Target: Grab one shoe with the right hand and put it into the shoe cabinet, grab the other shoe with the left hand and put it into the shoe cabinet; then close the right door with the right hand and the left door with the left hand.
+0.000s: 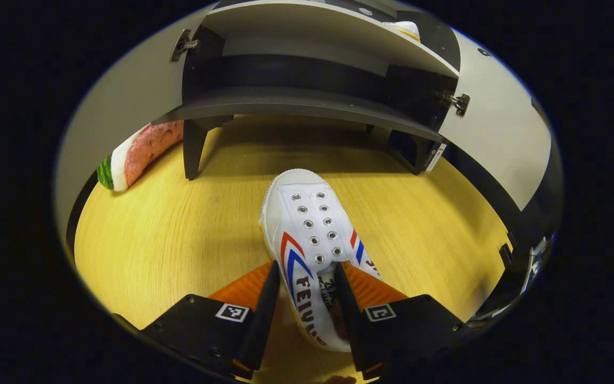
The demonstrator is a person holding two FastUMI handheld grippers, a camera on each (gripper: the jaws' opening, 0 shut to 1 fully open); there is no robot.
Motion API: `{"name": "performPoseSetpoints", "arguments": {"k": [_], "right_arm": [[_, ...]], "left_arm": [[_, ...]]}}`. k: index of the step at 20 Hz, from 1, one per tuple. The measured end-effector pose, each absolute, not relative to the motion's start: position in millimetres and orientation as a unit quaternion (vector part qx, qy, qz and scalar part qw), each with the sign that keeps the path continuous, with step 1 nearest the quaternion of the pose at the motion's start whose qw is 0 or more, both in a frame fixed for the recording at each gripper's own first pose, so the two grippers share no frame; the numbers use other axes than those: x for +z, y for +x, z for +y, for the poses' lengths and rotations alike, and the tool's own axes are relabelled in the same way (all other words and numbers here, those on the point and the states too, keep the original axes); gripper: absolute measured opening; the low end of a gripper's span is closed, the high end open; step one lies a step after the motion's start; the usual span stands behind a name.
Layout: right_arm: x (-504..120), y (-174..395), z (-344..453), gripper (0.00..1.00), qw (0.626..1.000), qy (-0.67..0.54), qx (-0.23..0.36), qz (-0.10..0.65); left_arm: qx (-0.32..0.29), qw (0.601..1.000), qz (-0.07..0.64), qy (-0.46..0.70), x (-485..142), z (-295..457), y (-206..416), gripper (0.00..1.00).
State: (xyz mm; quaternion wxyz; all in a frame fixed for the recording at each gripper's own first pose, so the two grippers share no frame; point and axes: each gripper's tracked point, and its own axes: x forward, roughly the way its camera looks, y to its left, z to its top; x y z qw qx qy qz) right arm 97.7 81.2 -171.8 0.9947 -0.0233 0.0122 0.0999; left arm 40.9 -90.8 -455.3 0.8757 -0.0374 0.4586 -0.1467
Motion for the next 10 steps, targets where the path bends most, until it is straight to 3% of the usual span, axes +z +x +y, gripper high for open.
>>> {"name": "performPoseSetpoints", "arguments": {"k": [4, 5, 6, 7, 10], "right_arm": [[-167.8, 92.8, 82.1, 0.98, 0.994, -0.019, 0.104, 0.017], [-166.0, 91.3, 82.0, 0.98, 0.994, -0.021, 0.104, 0.017], [-165.0, 89.8, 82.1, 0.98, 0.994, -0.022, 0.104, 0.017], [-164.1, 88.4, 81.9, 0.98, 0.994, -0.022, 0.104, 0.019], [-160.8, 85.0, 80.1, 0.98, 0.994, -0.023, 0.103, 0.018]], "left_arm": [[-0.133, 0.869, 0.473, -0.058, -455.1, -88.7, 40.9, 0.42], [-0.123, 0.87, 0.472, -0.072, -456.4, -85.4, 44.1, 0.25], [-0.115, 0.867, 0.479, -0.08, -451.7, -81.0, 40.7, 0.18], [-0.115, 0.868, 0.477, -0.084, -449.1, -81.4, 39.3, 0.04], [-0.121, 0.874, 0.465, -0.068, -433.7, -82.5, 36.6, 0.02]]}}
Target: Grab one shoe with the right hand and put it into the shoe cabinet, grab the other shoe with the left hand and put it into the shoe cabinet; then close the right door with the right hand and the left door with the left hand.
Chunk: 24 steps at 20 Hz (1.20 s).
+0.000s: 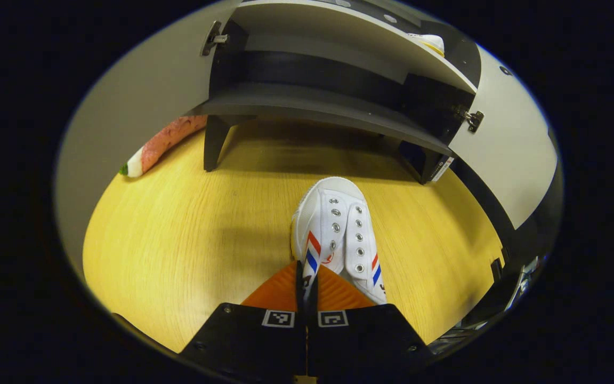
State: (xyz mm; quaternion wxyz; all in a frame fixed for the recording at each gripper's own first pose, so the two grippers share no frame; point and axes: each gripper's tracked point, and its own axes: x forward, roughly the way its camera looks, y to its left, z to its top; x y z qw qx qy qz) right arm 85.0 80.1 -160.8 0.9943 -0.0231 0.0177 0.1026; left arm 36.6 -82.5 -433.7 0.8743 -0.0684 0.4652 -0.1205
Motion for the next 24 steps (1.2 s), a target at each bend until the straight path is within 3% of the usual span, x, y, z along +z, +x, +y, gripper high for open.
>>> {"name": "performPoseSetpoints", "arguments": {"k": [12, 24], "right_arm": [[-148.3, 80.9, 65.0, 0.98, 0.995, -0.044, 0.088, 0.009], [-170.5, 82.8, 67.4, 0.98, 0.993, -0.022, 0.115, 0.025]], "left_arm": [[-0.148, 0.943, 0.29, -0.065, -249.2, -112.8, 70.1, 0.02], [-0.099, 0.984, 0.145, -0.043, -95.9, -100.3, 166.7, 0.01]]}}
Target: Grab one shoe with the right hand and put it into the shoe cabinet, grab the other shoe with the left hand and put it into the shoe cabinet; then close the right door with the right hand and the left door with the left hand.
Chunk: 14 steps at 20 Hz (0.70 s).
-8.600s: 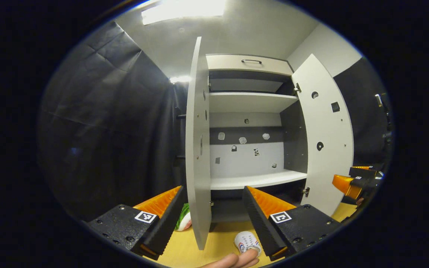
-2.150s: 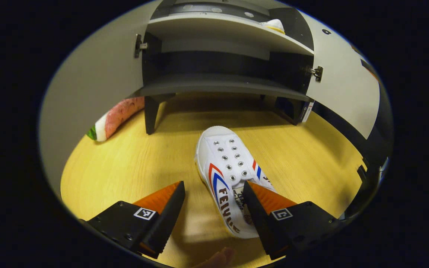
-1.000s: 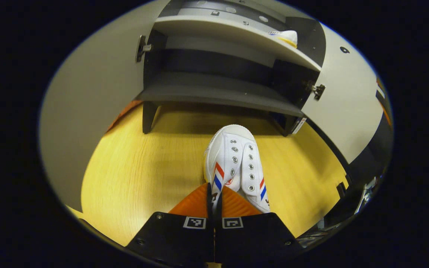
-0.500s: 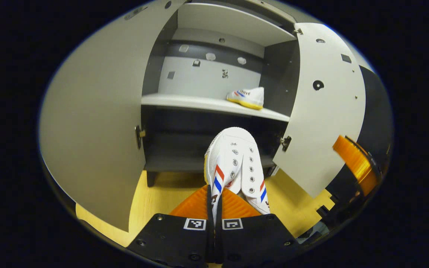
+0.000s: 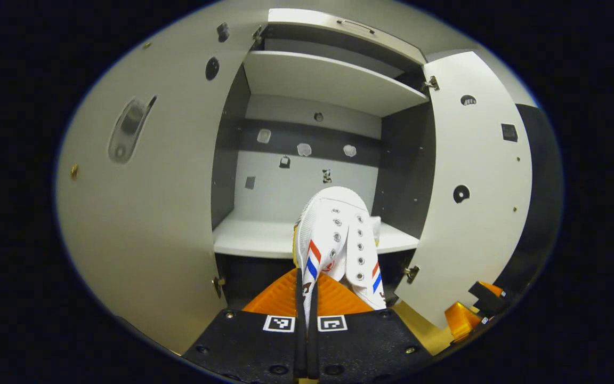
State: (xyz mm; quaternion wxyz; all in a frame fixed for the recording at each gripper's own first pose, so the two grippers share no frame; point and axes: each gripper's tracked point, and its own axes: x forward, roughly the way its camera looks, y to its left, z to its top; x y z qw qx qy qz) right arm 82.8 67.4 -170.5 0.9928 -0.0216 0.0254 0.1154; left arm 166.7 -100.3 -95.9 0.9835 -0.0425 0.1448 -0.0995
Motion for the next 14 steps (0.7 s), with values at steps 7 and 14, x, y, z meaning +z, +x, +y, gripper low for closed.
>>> {"name": "performPoseSetpoints", "arguments": {"k": [7, 14], "right_arm": [[-172.4, 90.6, 61.8, 0.98, 0.992, 0.015, 0.123, 0.027], [-162.2, 89.3, 54.8, 0.98, 0.993, 0.017, 0.117, 0.011]], "left_arm": [[-0.062, 0.988, 0.124, -0.07, -45.7, -105.9, 257.9, 0.01], [-0.057, 0.978, 0.18, -0.09, -88.6, -116.4, 343.2, 0.01]]}}
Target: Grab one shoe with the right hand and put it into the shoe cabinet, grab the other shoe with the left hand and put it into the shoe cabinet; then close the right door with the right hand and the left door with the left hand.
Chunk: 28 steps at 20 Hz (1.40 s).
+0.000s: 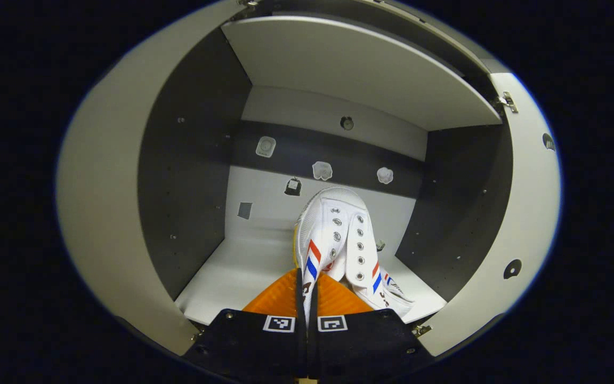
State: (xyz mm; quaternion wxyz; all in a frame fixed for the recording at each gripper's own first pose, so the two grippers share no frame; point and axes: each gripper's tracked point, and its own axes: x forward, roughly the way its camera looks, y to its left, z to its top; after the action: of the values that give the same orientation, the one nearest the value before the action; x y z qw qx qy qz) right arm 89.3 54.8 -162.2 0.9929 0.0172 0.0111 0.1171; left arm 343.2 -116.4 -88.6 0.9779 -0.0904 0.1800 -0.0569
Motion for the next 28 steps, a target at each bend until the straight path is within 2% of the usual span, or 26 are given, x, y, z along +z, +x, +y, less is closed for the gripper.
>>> {"name": "performPoseSetpoints", "arguments": {"k": [5, 11, 13, 18, 21, 23, 25, 26, 27, 28], "right_arm": [[-163.6, 86.0, 47.4, 0.98, 0.993, 0.022, 0.112, 0.014], [-165.2, 86.3, 37.1, 0.98, 0.995, 0.018, 0.097, 0.018], [-162.6, 85.4, 35.4, 0.98, 0.995, 0.018, 0.092, 0.016], [-159.2, 80.3, 42.9, 0.98, 0.995, 0.013, 0.093, 0.013], [-157.7, 74.7, 46.3, 0.98, 0.996, 0.003, 0.093, 0.013], [-155.9, 72.1, 47.4, 0.98, 0.996, -0.004, 0.092, 0.011], [-156.0, 71.0, 48.5, 0.98, 0.996, -0.008, 0.091, 0.012], [-156.8, 70.0, 49.9, 0.98, 0.996, -0.009, 0.092, 0.013], [-156.6, 69.2, 50.7, 0.98, 0.996, -0.01, 0.093, 0.014], [-156.8, 68.0, 50.5, 0.98, 0.996, -0.012, 0.092, 0.014]], "left_arm": [[-0.02, 0.963, 0.238, -0.125, -153.6, -102.7, 386.4, 0.01], [-0.016, 0.964, 0.243, -0.105, -173.6, -86.3, 403.0, 0.02], [-0.014, 0.962, 0.241, -0.129, -173.1, -88.2, 405.9, 0.03], [-0.017, 0.965, 0.241, -0.1, -173.1, -87.5, 402.0, 0.03], [-0.01, 0.965, 0.245, -0.089, -172.3, -83.9, 400.3, 0.12], [-0.022, 0.967, 0.235, -0.099, -164.6, -88.3, 397.0, 0.12], [-0.014, 0.97, 0.223, -0.097, -155.4, -80.5, 394.0, 0.47], [-0.006, 0.974, 0.206, -0.093, -146.7, -76.0, 386.6, 0.5], [-0.004, 0.976, 0.201, -0.083, -137.1, -76.1, 383.1, 0.67], [-0.004, 0.979, 0.189, -0.07, -129.3, -74.5, 376.4, 0.6]]}}
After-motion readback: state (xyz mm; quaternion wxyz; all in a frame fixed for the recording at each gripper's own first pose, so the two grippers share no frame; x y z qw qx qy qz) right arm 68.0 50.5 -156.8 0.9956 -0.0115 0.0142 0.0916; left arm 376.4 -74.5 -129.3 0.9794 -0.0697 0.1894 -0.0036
